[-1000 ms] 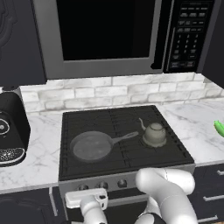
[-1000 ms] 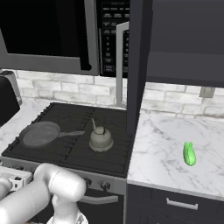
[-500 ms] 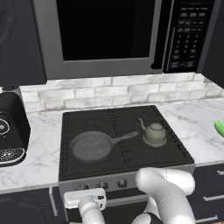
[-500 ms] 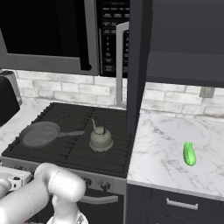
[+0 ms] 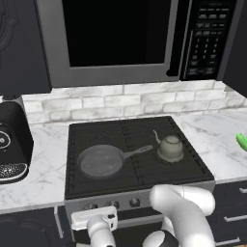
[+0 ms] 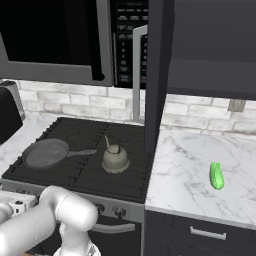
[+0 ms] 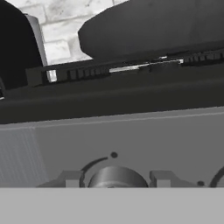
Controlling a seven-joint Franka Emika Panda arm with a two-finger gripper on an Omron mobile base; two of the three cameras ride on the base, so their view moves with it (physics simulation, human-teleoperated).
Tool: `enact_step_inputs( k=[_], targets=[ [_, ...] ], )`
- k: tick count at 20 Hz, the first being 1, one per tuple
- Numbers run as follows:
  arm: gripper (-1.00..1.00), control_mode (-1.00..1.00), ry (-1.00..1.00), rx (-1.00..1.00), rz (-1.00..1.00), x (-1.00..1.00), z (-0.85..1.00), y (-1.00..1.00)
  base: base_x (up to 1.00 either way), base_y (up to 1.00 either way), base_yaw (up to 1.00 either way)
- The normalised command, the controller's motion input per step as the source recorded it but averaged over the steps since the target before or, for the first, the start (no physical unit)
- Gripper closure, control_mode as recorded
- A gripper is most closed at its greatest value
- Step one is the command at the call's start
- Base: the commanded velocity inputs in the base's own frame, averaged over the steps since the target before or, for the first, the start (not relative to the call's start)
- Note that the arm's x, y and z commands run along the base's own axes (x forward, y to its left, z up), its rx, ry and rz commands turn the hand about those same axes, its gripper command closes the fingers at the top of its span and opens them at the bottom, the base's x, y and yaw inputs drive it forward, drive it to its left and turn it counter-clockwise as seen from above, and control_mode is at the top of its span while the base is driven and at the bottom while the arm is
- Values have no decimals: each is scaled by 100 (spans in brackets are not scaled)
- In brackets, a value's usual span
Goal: Pick the pan from the cabinet and place it on the stove. Then turn on the stove burner for the pan.
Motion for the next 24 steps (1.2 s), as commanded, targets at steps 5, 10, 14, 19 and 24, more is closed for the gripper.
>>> enact_step_inputs(
  k=[5,10,14,19,24],
  targets=[
    [100,-100,0,-37,0,-14,-44,17,0,0,0],
    [100,-100,0,-37,0,-12,-51,35,0,0,0],
    [100,-100,0,-34,0,-11,-57,33,0,0,0],
    [100,-100,0,-33,0,-14,-63,31,0,0,0],
    [100,-100,-2,-32,0,-17,-64,32,0,0,0]
  ],
)
